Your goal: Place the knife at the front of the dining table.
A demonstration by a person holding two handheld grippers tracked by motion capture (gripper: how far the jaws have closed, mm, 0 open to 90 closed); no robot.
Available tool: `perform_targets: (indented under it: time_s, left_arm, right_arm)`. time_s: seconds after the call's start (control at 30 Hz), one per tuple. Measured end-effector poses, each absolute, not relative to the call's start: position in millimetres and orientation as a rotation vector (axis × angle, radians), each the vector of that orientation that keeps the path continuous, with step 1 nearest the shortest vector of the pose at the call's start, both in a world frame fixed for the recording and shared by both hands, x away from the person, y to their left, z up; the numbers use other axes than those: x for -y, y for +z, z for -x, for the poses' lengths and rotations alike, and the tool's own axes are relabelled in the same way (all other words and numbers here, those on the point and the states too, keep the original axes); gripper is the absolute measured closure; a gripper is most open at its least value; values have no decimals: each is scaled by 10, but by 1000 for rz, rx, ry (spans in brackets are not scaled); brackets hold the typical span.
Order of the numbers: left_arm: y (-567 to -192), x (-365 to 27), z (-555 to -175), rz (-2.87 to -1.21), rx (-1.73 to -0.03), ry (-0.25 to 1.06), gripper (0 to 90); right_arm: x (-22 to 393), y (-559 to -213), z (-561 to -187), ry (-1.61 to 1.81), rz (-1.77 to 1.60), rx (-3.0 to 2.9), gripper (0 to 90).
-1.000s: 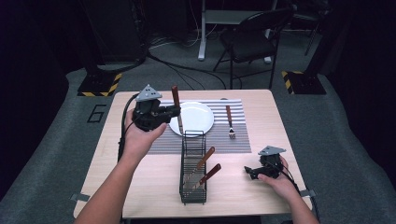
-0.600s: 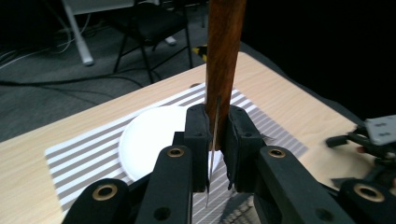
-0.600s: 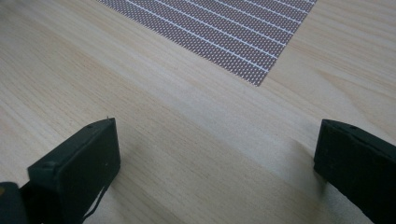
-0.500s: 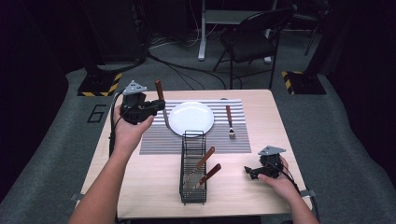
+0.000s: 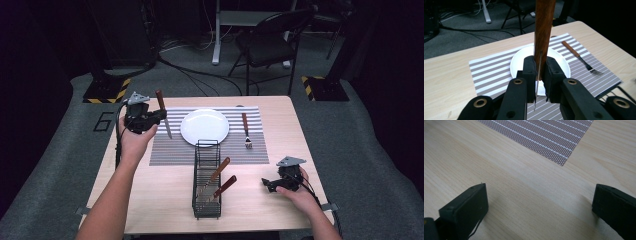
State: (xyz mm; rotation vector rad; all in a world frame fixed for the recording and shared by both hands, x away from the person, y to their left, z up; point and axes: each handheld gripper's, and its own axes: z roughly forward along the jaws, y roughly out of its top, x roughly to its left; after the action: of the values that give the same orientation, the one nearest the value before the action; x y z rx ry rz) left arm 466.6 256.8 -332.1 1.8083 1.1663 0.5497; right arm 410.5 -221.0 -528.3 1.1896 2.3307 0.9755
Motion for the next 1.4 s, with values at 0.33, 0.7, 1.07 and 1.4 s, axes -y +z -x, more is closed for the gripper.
perform_targets:
  time_s: [0.33,0.7,1.07,1.4]
  left_arm:
    - [-3645,-2724,-4775,-1813,-1256,576,806]
    - [-3996,-2802,-4914,-1836,-1353,559,808]
    - [-4090,-2761,-4950,-1855,-1376,514,808]
    - [-4185,-2731,-5057,-1846,-1400,500,808]
  right_arm:
    - [2211,-5282,-4105,975,-1189,-2332,0]
    - [2211,-5282,-4105,975,-1189,-2332,0]
    - [2209,-5283,-4105,977,-1188,-2332,0]
    - [2209,-5283,-4105,975,-1186,-2334,0]
